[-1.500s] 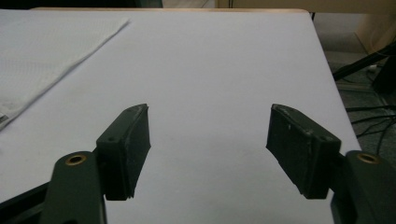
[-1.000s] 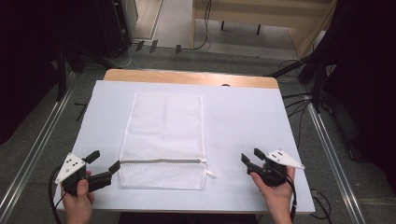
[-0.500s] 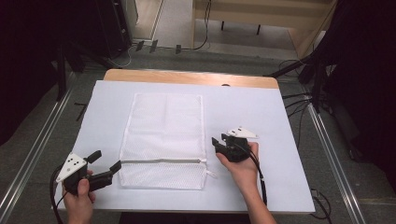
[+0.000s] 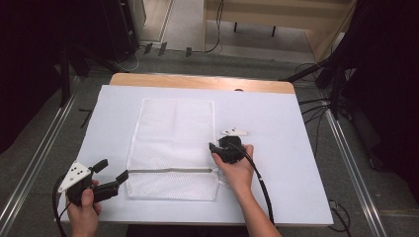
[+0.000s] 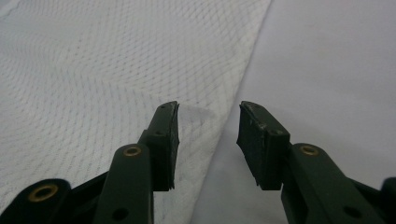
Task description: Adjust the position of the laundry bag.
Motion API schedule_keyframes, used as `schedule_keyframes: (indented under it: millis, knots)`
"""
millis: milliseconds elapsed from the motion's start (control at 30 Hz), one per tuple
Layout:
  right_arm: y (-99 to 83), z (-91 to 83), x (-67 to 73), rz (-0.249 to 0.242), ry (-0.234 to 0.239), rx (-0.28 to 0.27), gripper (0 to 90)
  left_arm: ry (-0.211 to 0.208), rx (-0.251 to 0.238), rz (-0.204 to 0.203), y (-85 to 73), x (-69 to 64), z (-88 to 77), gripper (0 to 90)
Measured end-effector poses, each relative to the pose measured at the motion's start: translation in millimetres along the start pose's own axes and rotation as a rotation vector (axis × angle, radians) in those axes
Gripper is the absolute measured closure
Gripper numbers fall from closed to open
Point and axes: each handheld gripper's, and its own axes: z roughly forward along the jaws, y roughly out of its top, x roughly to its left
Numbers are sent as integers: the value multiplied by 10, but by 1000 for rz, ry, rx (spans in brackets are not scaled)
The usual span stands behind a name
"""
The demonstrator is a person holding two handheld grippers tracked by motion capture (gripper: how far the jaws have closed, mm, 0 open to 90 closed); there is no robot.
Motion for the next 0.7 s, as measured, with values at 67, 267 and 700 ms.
schedule_keyframes:
  millis: [67,267,700]
  knots:
    - [-19,52,36,-5,3,17,584,2,2,2,1,-6,4,138]
    - [-54,100,170,-55,-35,7,659,3,6,2,0,-11,11,138]
    - [-61,17,155,-128,-62,33,900,-10,17,10,-4,-34,38,138]
